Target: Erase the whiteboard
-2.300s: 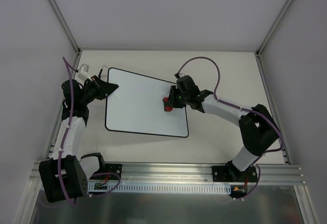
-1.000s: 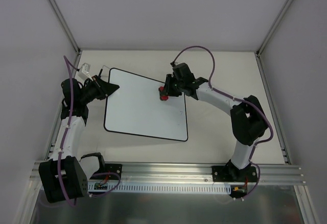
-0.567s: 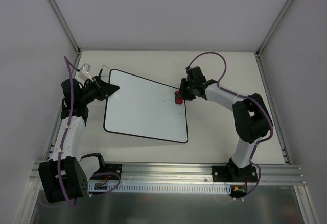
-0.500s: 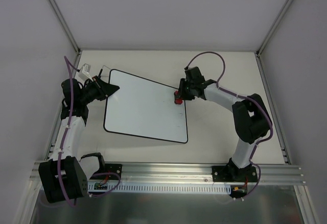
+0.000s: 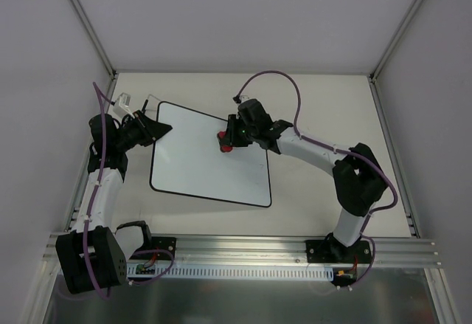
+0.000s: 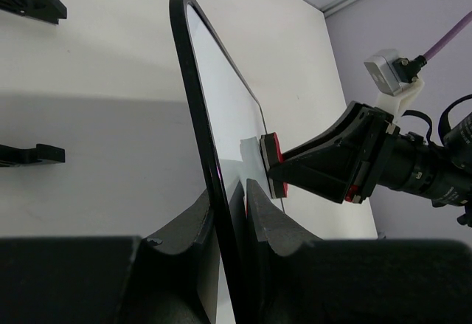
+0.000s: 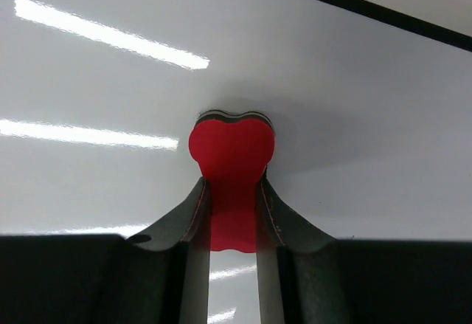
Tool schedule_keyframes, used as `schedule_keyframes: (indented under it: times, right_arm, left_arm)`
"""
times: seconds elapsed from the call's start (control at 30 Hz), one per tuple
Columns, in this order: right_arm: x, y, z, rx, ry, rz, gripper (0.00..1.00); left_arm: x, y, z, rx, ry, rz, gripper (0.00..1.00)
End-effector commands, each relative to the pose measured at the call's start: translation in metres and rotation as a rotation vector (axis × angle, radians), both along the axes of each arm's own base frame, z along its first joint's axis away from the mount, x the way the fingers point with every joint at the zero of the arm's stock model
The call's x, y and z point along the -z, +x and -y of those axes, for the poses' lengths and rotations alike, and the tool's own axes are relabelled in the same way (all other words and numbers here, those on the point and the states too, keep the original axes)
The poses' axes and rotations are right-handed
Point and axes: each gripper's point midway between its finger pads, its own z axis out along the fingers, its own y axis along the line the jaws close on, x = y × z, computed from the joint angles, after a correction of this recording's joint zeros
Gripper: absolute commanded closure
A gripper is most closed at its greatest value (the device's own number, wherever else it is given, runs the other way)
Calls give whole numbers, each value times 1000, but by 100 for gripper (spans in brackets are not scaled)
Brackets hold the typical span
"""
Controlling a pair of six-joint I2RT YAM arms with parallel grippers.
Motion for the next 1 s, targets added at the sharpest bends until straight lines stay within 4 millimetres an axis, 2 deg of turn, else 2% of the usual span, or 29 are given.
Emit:
schedule_keyframes:
  times: [0.0, 0.03, 0.07, 0.1, 0.13, 0.17, 0.27, 0.3, 0.43, 0.57, 0.67, 0.7, 0.77, 0.8, 0.9, 0.97]
  right_arm:
    - [23, -19, 6, -5, 6, -88, 100]
    - [26, -16, 14, 14, 8, -94, 100]
    - [42, -19, 26, 44, -2, -124, 100]
    - [50, -11, 43, 93, -5, -137, 100]
    - [51, -10, 53, 120, 1, -138, 100]
    - [66, -14, 70, 148, -27, -158, 100]
    - [75, -11, 103, 215, -64, -151, 100]
    - [86, -17, 119, 240, -90, -172, 100]
    - [91, -23, 136, 269, -110, -172, 100]
    - [77, -25, 118, 223, -83, -143, 100]
    - [58, -31, 88, 164, -52, -106, 100]
    - [53, -40, 74, 127, -41, -98, 100]
    - [42, -45, 55, 100, -15, -85, 100]
    - [38, -55, 43, 67, -8, -80, 100]
    - [29, -71, 21, 2, 14, -76, 100]
    - [27, -75, 17, -5, 18, -77, 100]
  left_arm:
    - [-78, -1, 14, 116, 154, 403, 100]
    - [-77, -1, 14, 115, 154, 398, 100]
    - [-76, 0, 14, 112, 155, 396, 100]
    - [-76, 0, 13, 108, 156, 396, 100]
    - [-76, 0, 13, 106, 156, 394, 100]
    - [-76, 0, 13, 106, 156, 394, 100]
    - [-77, 1, 13, 103, 157, 395, 100]
    - [-78, 2, 13, 103, 156, 397, 100]
    - [-78, 3, 12, 101, 156, 396, 100]
    - [-78, 4, 12, 100, 154, 392, 100]
    - [-77, 4, 11, 92, 155, 390, 100]
    - [-79, 4, 11, 92, 154, 394, 100]
    - [-79, 4, 11, 89, 154, 393, 100]
    - [-79, 5, 10, 87, 153, 392, 100]
    - [-80, 5, 11, 86, 148, 390, 100]
    - [-81, 5, 10, 83, 149, 391, 100]
